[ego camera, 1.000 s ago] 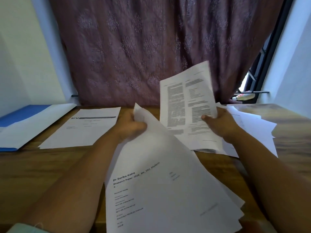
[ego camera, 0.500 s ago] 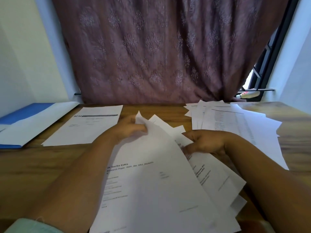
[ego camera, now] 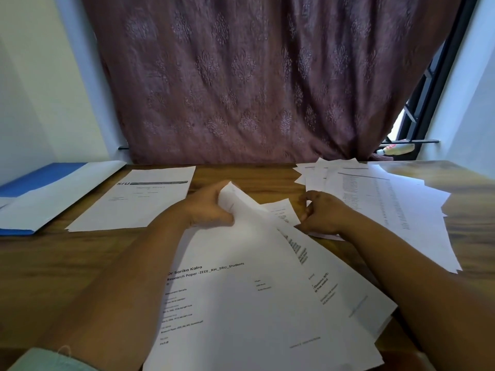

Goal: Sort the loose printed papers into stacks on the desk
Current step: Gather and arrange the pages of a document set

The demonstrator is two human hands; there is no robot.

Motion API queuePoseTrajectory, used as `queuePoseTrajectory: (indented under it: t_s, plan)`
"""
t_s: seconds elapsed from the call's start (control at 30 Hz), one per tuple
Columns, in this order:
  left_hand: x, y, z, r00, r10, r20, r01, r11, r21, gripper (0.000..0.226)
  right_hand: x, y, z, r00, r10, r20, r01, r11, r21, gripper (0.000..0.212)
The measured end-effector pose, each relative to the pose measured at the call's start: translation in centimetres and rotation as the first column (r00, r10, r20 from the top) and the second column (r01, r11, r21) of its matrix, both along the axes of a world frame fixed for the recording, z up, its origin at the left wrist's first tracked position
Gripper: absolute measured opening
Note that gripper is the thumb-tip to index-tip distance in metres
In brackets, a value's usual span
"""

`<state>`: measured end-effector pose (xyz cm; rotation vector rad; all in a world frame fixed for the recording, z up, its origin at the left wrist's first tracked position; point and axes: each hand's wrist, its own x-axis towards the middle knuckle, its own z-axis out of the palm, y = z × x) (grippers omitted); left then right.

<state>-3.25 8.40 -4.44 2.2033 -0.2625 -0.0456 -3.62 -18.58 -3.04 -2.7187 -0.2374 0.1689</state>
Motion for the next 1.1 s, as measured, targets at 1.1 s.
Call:
queuePoseTrajectory:
  t_s: [1.1]
  plan:
    - [-1.1, 0.0, 0.7, 0.993, 0.078, -0.088, -0.055, 0.969, 0.239, 0.049, 4.7, -4.2, -1.1, 0.921, -0.374, -0.114, 0.306, 0.507, 0.806, 0.007]
